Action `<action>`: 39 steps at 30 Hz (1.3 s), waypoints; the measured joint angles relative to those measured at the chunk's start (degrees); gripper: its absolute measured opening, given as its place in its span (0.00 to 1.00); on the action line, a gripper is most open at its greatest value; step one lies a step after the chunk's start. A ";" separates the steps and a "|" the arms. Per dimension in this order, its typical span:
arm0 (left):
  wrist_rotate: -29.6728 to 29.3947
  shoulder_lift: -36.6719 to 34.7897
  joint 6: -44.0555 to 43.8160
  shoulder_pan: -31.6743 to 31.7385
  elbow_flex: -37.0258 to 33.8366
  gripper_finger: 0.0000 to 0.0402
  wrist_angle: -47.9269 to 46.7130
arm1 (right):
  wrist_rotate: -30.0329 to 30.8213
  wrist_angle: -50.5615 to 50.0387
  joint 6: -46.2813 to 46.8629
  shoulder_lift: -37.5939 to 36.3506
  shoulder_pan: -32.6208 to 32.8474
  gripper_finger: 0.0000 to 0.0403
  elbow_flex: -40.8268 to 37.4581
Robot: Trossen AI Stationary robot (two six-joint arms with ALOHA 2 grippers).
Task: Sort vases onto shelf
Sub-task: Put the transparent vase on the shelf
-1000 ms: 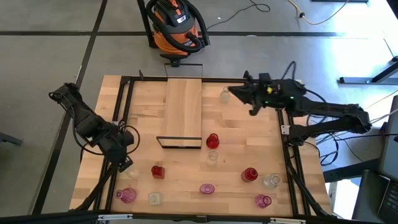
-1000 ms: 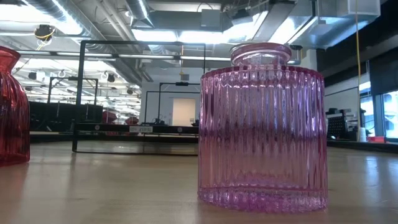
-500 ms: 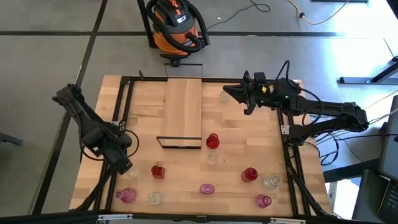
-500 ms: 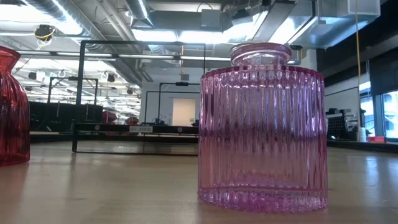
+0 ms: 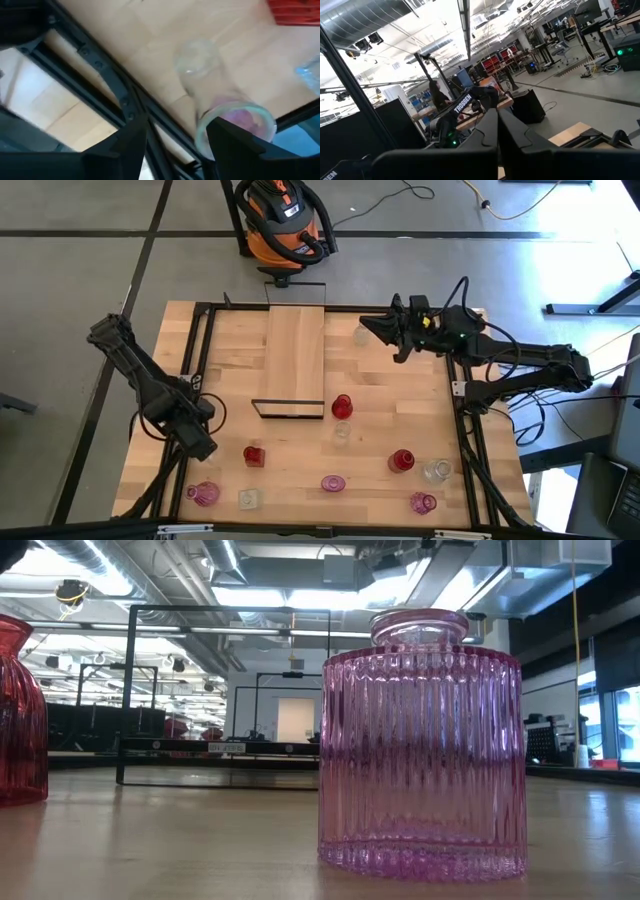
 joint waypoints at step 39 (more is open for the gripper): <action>-7.84 4.01 56.83 50.99 18.25 0.02 -15.20 | 3.02 2.95 0.19 -0.02 -0.75 0.00 -0.02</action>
